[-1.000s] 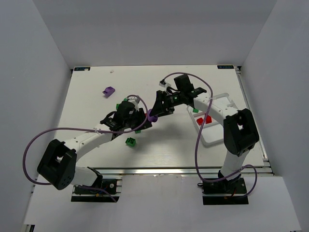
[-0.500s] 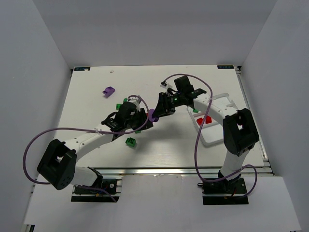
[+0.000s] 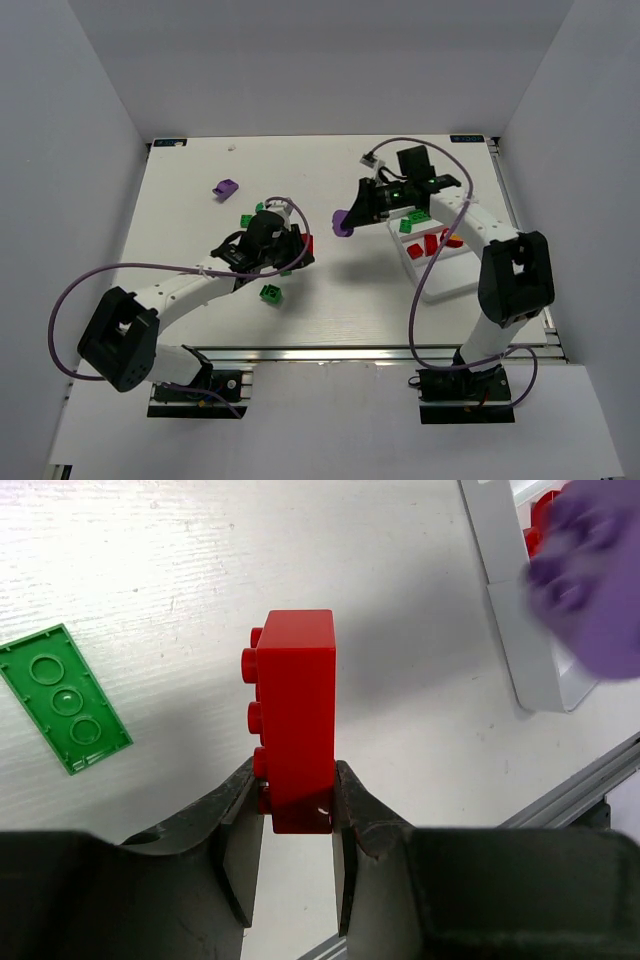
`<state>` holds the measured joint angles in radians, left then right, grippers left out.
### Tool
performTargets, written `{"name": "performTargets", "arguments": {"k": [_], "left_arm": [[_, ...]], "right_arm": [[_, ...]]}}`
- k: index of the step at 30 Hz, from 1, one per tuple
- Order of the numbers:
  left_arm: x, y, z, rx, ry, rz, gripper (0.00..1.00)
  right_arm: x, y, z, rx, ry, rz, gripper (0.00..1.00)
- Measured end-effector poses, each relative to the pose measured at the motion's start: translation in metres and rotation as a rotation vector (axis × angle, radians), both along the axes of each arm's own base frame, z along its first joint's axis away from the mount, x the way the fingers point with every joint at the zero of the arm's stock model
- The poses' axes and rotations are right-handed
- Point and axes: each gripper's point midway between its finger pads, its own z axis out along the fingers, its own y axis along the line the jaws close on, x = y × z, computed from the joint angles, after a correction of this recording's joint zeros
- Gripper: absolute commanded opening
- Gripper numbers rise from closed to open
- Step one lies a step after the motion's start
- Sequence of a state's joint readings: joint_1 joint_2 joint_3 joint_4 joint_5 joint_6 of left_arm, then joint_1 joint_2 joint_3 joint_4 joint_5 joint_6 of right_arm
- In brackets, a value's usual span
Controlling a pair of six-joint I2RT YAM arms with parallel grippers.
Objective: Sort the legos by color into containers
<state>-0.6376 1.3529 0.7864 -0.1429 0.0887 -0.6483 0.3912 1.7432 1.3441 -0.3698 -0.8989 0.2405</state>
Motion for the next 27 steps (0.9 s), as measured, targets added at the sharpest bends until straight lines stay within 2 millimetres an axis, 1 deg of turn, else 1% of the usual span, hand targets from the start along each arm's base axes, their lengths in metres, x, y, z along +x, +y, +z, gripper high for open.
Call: {"name": "performTargets", "arguments": {"k": [2, 4, 7, 9, 11, 15, 17, 19, 21, 23, 25, 26, 27], "left_arm": [[0.002, -0.001, 0.002, 0.007, -0.004, -0.005, 0.0], [0.008, -0.006, 0.008, 0.003, -0.017, -0.013, 0.0], [0.015, -0.015, 0.019, -0.02, -0.035, -0.033, 0.0], [0.021, -0.026, 0.028, -0.051, -0.048, -0.058, 0.0], [0.024, -0.036, 0.034, -0.078, -0.053, -0.087, 0.0], [0.029, -0.059, 0.036, -0.116, -0.05, -0.151, 0.0], [0.03, -0.072, 0.033, -0.128, -0.038, -0.187, 0.0], [0.031, -0.087, 0.029, -0.135, -0.026, -0.226, 0.0], [0.031, -0.102, 0.024, -0.141, -0.011, -0.266, 0.0], [0.031, -0.118, 0.021, -0.15, 0.001, -0.307, 0.0], [0.03, -0.133, 0.019, -0.159, 0.01, -0.343, 0.0], [0.03, -0.141, 0.019, -0.167, 0.012, -0.362, 0.0], [0.03, -0.149, 0.019, -0.173, 0.015, -0.379, 0.0]], "right_arm": [[0.006, -0.02, 0.008, 0.005, -0.074, 0.004, 0.0], [0.005, -0.043, 0.012, -0.017, -0.158, 0.041, 0.0], [0.004, -0.075, 0.011, -0.113, -0.329, 0.143, 0.0], [-0.004, -0.096, 0.004, -0.217, -0.438, 0.215, 0.0], [-0.016, -0.12, -0.007, -0.331, -0.549, 0.283, 0.0], [-0.052, -0.18, -0.037, -0.596, -0.733, 0.419, 0.0], [-0.064, -0.206, -0.055, -0.696, -0.756, 0.472, 0.0], [-0.067, -0.227, -0.07, -0.767, -0.743, 0.511, 0.0], [-0.062, -0.24, -0.078, -0.811, -0.734, 0.523, 0.0], [-0.053, -0.249, -0.081, -0.848, -0.742, 0.522, 0.0], [-0.045, -0.254, -0.084, -0.868, -0.75, 0.522, 0.06], [-0.042, -0.255, -0.086, -0.875, -0.751, 0.522, 0.13], [-0.04, -0.257, -0.088, -0.88, -0.75, 0.523, 0.18]]}}
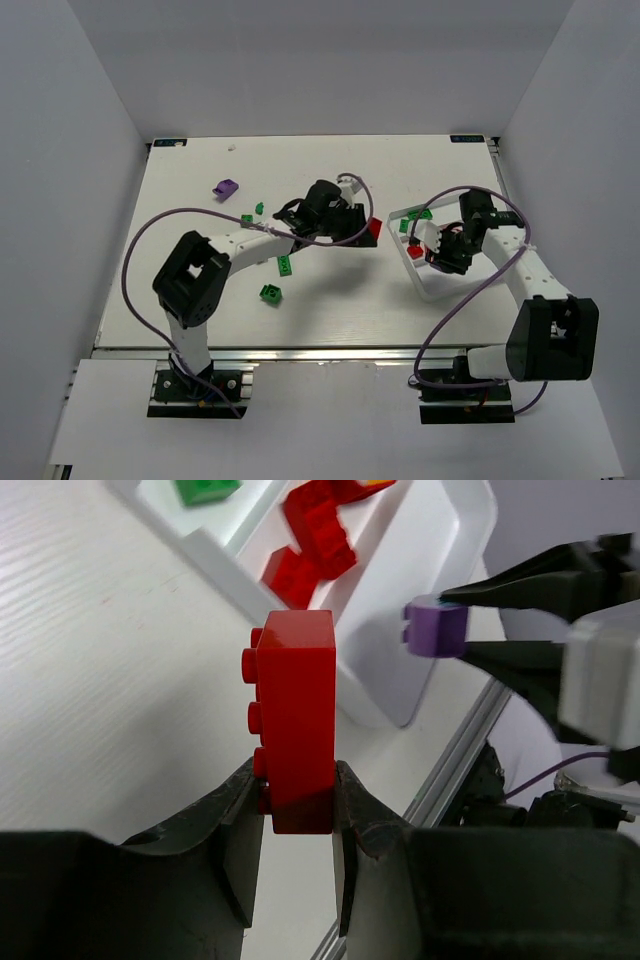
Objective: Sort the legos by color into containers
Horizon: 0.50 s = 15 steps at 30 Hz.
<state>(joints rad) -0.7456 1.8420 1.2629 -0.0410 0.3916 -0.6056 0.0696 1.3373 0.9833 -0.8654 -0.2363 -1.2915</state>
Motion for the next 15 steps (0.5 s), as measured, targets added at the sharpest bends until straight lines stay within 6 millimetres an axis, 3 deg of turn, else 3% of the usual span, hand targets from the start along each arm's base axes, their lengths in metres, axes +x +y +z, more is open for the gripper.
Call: {"name": "performTargets", "arguments": {"k": [5, 10, 12, 13, 15], "left_arm": [[0.002, -0.039, 0.003, -0.04, -0.008, -0.075, 0.0], [0.001, -0.063, -0.004, -0.051, 0.003, -0.124, 0.0], [0.002, -0.071, -0.007, -0.055, 0.01, -0.14, 0.0], [0.003, -0.075, -0.008, -0.058, 0.011, -0.148, 0.0], [0.006, -0.084, -0.009, -0.062, 0.014, -0.16, 0.0]], "right_arm": [[0.008, -0.007, -0.012, -0.006, 0.016, -0.017, 0.51], [0.014, -0.016, -0.012, 0.02, 0.008, -0.06, 0.62], [0.017, -0.025, -0.009, 0.046, 0.0, -0.107, 0.77], [0.02, -0.031, -0.005, 0.059, -0.009, -0.134, 0.89], [0.026, -0.041, 0.002, 0.081, -0.032, -0.178, 0.9]]}}
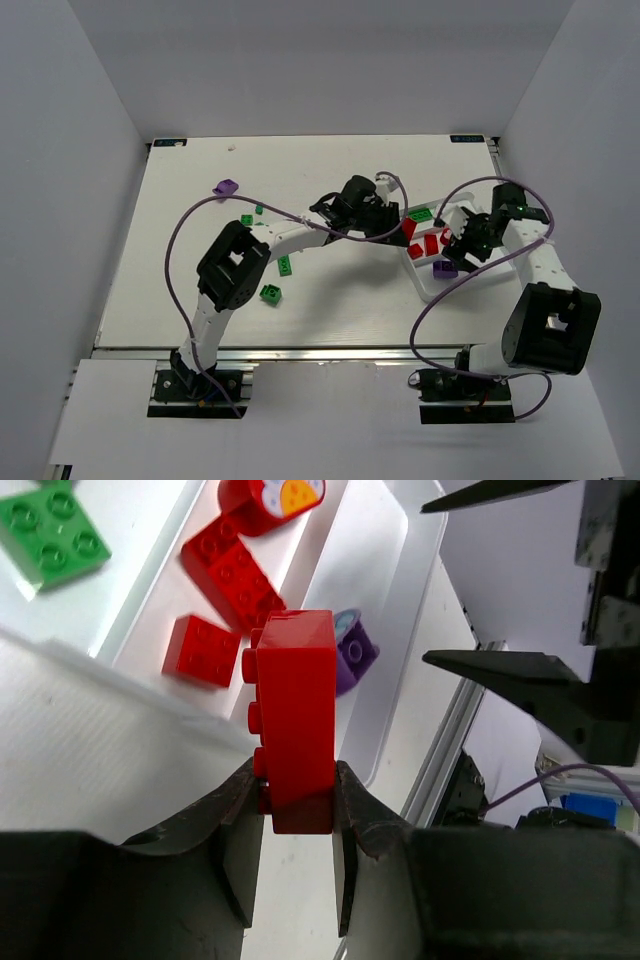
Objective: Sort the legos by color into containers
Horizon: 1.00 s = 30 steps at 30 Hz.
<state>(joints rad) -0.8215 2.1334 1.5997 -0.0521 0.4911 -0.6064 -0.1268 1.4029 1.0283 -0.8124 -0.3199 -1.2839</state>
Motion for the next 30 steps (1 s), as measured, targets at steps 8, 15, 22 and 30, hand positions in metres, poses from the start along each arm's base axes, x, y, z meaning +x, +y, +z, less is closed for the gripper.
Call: {"name": "performTargets", "arguments": {"k": [8, 15, 22, 30], "left_arm": [[0.016, -0.038, -0.001, -0.029, 0.002, -0.043, 0.03], [0.022, -0.067, -0.02, 0.004, 0.025, -0.066, 0.12], [0.014, -0.065, -0.045, 0.087, 0.07, -0.054, 0.34], [0.016, -0.065, -0.047, 0.118, 0.055, -0.039, 0.64]], "right_arm": [[0.025, -0.032, 0.043, 0.177, -0.102, -0.218, 0.9], [0.027, -0.034, 0.053, 0.305, -0.107, -0.292, 0.89], [0.027, -0.031, 0.056, 0.381, -0.1, -0.314, 0.89], [0.027, -0.027, 0.056, 0.426, -0.088, -0.318, 0.89]]}}
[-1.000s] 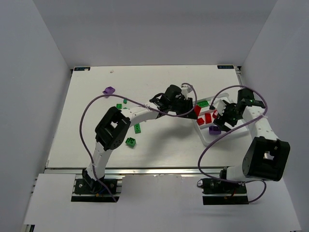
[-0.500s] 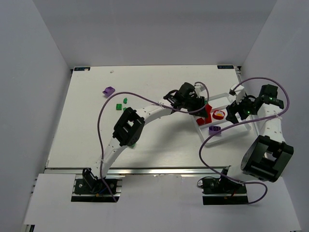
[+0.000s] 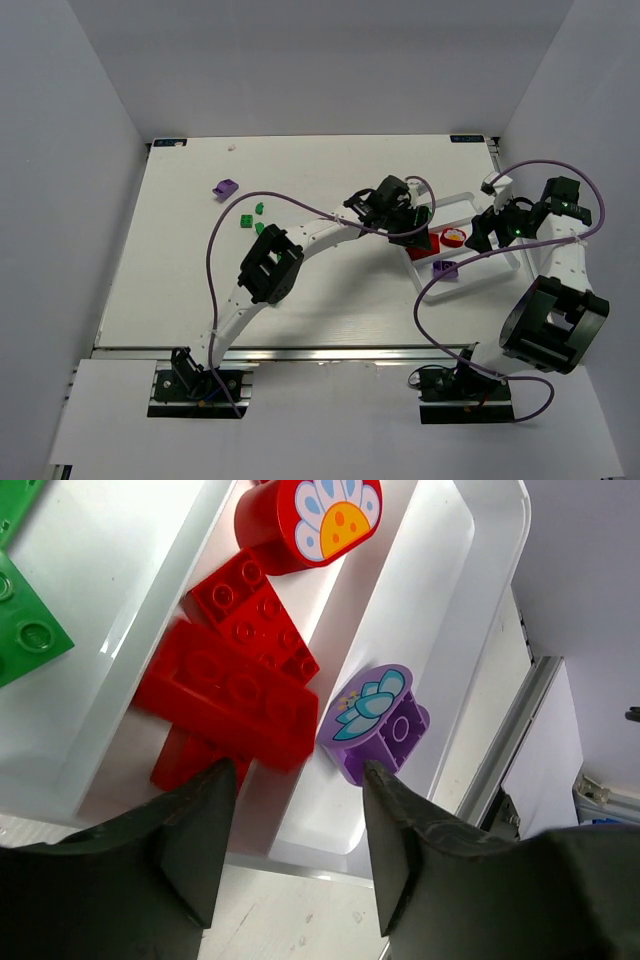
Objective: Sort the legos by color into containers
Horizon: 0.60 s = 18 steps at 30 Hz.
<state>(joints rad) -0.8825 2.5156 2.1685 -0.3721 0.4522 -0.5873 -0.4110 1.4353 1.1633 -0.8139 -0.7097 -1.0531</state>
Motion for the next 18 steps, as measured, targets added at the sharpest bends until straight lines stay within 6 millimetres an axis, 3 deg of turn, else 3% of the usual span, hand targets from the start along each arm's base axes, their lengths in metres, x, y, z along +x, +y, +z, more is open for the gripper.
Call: {"name": "performTargets", "arguments": {"k": [12, 15, 18], "left_arm": [[0.005, 0.005, 0.002, 0.049, -0.052, 0.038, 0.61], [0.011, 0.013, 0.024, 0.05, -0.1, 0.069, 0.59], [0.014, 0.035, 0.06, 0.045, -0.167, 0.118, 0.62]], "right_arm": [[-0.003, 0.008, 0.002, 0.041, 0.006, 0.015, 0.89], [-0.004, 0.013, 0.005, 0.068, -0.003, 0.032, 0.89], [-0.003, 0.021, 0.01, 0.105, -0.033, 0.067, 0.89]]}}
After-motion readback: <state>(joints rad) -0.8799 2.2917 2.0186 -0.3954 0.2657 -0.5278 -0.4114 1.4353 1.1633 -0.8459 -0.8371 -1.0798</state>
